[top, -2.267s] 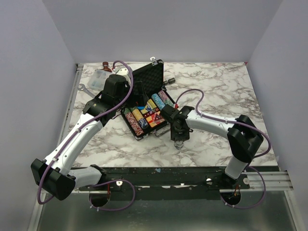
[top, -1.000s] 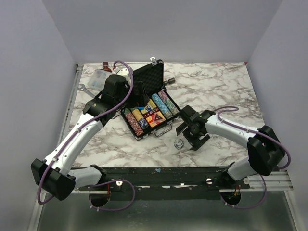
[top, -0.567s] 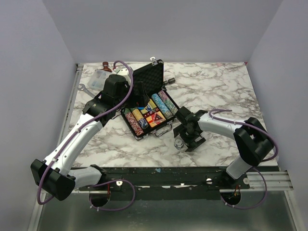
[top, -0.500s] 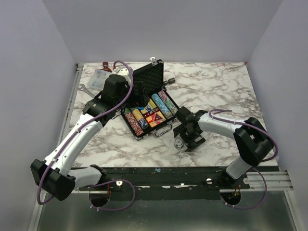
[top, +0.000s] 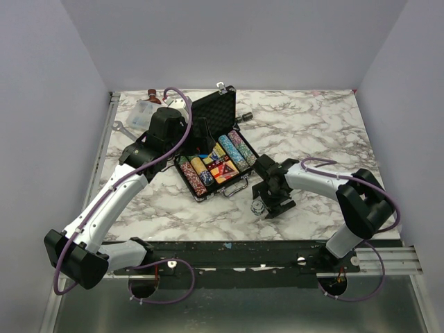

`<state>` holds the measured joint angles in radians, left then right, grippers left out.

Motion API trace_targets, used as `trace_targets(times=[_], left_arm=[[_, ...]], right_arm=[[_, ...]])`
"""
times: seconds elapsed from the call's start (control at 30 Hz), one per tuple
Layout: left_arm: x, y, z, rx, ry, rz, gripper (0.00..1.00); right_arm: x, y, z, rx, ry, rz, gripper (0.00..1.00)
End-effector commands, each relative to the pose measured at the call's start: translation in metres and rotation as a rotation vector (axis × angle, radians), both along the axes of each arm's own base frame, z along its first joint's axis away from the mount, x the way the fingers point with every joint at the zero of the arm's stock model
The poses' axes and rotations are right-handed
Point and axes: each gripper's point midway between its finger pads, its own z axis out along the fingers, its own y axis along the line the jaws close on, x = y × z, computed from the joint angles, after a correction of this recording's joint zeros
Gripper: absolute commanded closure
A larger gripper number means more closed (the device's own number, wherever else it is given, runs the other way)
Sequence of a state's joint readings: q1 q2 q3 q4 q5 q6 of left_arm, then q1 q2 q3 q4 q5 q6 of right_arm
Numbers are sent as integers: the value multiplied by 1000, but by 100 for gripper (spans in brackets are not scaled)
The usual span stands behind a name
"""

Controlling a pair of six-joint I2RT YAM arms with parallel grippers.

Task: Pack up texas hold em set

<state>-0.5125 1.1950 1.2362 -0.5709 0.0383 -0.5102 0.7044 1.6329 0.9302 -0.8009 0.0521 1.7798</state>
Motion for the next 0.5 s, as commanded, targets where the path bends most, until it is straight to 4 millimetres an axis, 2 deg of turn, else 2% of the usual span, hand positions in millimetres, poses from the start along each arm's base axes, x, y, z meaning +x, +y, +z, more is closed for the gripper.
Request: trace_targets(times=[0.0, 0.47], left_arm=[[-1, -4, 14, -30, -25, -17, 4], [-2, -4, 15, -33, -26, -21, 4]], right_arm=[[-1, 0, -10, 0, 23, -53, 15], [5, 13, -14, 20, 38, -51, 24]])
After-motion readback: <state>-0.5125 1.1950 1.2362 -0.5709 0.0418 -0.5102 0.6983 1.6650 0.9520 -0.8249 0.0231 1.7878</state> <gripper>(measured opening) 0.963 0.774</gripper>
